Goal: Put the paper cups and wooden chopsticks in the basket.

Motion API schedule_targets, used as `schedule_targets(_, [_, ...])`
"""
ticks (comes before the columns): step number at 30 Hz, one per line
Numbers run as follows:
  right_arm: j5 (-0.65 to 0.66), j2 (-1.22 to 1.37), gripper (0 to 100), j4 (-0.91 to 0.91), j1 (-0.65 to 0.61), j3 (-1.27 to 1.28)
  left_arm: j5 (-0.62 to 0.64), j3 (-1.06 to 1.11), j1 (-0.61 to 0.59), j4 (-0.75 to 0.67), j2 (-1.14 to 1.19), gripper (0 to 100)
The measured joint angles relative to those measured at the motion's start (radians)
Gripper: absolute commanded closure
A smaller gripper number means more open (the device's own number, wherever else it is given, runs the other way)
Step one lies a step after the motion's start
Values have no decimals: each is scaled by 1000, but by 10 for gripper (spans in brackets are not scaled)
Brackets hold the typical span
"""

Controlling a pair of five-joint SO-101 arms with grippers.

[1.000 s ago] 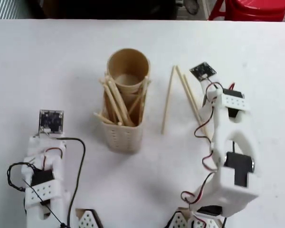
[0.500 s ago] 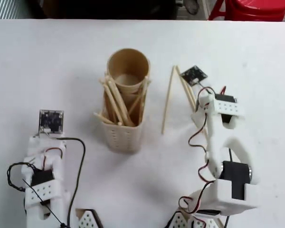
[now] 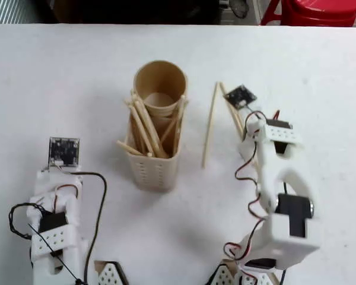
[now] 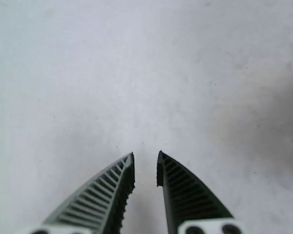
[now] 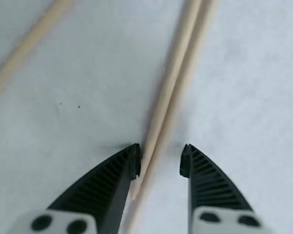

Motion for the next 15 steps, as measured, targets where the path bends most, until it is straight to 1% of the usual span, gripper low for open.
schedule_targets(5, [0,71,857,51,14,-81,0,0,0,0,0,902])
schedule_targets(9, [0,83,861,55,37,-100,0,0,0,0,0,902])
schedule_targets(10, [0,83,878,55,38,-101,0,0,0,0,0,902])
schedule_targets(13, [0,84,985,57,40,-103,0,0,0,0,0,902])
schedule_targets(15, [0,84,970,51,46,-109,0,0,0,0,0,902])
